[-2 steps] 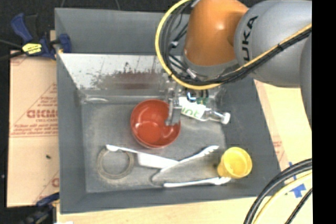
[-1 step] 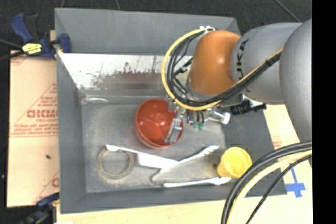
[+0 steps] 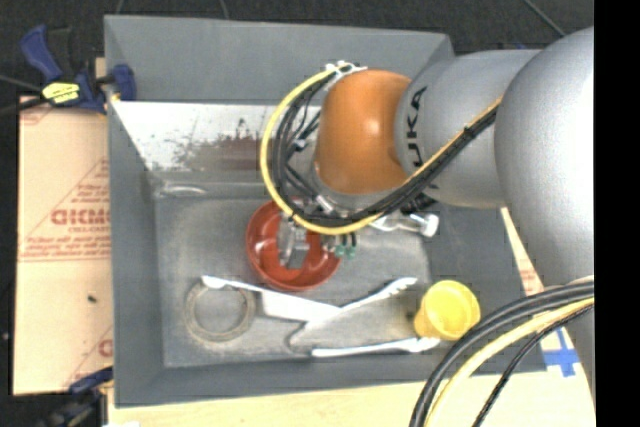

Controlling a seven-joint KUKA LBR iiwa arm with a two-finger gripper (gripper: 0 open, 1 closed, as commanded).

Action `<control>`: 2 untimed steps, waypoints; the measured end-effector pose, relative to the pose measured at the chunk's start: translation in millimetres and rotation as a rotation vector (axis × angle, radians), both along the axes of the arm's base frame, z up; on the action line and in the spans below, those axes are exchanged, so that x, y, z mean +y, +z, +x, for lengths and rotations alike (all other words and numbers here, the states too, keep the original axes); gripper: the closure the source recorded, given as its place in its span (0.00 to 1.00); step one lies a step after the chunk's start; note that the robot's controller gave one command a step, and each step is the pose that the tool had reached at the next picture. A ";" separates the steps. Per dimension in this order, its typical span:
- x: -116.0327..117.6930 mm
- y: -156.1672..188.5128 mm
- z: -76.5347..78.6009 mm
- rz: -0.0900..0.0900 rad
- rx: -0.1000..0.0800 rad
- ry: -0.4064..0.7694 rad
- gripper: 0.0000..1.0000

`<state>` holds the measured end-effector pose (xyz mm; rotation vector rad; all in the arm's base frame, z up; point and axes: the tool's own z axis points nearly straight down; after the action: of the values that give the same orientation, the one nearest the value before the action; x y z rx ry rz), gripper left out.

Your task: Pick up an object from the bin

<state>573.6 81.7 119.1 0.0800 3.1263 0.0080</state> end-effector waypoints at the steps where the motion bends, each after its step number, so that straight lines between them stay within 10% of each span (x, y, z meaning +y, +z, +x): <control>1: 0.0 0.0 0.0 0.000 0.000 -0.001 1.00; 2: 0.0 0.0 0.0 0.000 0.000 -0.001 1.00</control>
Offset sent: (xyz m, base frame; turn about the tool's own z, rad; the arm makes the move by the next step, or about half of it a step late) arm 0.0000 0.0000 0.0000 0.0000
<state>573.6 81.6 119.1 0.0820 3.1263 0.0087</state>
